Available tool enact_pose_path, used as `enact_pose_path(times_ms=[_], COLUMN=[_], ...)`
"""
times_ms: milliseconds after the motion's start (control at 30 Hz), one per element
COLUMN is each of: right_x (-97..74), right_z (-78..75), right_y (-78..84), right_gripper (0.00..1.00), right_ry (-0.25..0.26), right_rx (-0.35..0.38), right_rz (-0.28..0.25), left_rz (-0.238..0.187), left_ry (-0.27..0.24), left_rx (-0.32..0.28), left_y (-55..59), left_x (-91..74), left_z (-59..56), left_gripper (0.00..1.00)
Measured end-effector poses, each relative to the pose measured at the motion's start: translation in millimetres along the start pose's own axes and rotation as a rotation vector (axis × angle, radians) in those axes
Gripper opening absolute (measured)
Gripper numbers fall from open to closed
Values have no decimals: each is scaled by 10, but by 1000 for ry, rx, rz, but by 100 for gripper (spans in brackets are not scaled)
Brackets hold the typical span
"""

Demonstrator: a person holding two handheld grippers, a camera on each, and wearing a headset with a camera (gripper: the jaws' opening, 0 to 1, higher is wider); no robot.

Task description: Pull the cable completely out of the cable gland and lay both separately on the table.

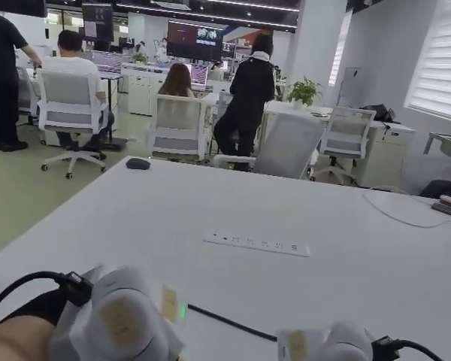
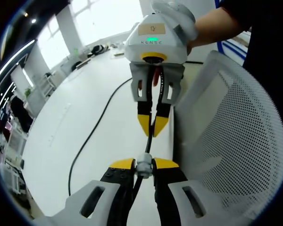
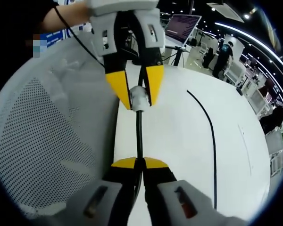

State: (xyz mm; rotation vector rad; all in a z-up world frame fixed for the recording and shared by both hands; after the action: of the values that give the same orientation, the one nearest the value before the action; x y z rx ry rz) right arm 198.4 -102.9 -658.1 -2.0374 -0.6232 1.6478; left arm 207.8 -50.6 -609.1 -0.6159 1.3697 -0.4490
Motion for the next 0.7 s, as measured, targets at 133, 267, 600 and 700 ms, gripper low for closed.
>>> enact_pose_path(times_ms=[133, 267, 600, 700], right_x=[-32, -64, -111, -104], right_z=[-1, -2, -21, -7], right_y=[93, 138, 250, 257], right_gripper=[3, 3, 3, 3], right_ry=[10, 13, 19, 14], right_rx=[6, 10, 27, 18], right_rz=[19, 26, 52, 52], left_rz=[4, 8, 1, 1], left_ry=[-13, -22, -45, -53], left_rx=[3, 1, -11, -6], left_y=[-1, 5, 7, 4], left_x=[-45, -82, -177, -178], left_z=[21, 34, 78, 88], left_gripper=[16, 16, 16, 16])
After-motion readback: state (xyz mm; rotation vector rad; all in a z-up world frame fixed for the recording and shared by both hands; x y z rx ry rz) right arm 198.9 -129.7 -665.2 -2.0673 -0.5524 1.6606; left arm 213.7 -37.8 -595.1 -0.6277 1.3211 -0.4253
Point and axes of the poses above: the centre of the closed fingertips' face, and the gripper's own axes: x roughly forward along the fingers, z roughly to its left, y roughly out of its underside, the point moved 1 cm from there along -x, roughly backward along the fingers, and after that the axes turned 8 degrees about -x, right-handed, at the moved point
